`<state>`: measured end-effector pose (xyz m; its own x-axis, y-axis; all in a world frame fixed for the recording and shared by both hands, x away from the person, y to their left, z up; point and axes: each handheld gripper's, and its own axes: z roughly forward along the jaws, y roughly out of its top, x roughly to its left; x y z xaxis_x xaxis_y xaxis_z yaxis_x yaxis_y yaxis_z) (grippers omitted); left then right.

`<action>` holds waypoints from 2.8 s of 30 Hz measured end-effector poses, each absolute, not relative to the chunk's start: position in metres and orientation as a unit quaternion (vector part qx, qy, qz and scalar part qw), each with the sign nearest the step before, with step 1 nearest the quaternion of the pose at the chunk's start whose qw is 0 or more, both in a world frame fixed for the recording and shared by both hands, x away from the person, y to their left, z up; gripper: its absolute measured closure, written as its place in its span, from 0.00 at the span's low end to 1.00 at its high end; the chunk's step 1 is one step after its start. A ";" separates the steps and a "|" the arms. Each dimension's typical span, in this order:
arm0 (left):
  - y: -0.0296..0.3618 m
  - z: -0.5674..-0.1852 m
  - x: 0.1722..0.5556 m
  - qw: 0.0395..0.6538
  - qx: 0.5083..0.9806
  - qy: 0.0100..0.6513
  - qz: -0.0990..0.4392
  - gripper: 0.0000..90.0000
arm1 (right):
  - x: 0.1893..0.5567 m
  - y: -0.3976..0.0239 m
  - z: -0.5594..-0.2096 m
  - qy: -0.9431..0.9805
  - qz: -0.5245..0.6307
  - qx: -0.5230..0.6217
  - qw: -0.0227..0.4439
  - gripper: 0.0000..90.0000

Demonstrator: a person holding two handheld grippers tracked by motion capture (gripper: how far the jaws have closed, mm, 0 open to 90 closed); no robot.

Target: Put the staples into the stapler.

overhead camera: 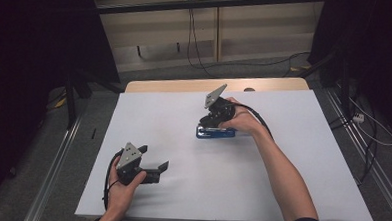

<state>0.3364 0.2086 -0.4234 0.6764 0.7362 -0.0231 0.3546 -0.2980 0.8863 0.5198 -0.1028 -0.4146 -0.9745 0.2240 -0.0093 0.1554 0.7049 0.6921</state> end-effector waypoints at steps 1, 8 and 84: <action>0.208 -0.423 0.337 0.479 0.780 0.349 0.199 0.05 | 0.520 -0.103 -0.414 0.923 0.369 0.099 0.047 0.88; 0.208 -0.424 0.337 0.480 0.780 0.348 0.198 0.05 | 0.521 -0.101 -0.414 0.924 0.367 0.093 0.046 0.88; 0.207 -0.425 0.338 0.477 0.782 0.349 0.197 0.05 | 0.511 -0.123 -0.413 0.874 0.407 0.257 0.063 0.17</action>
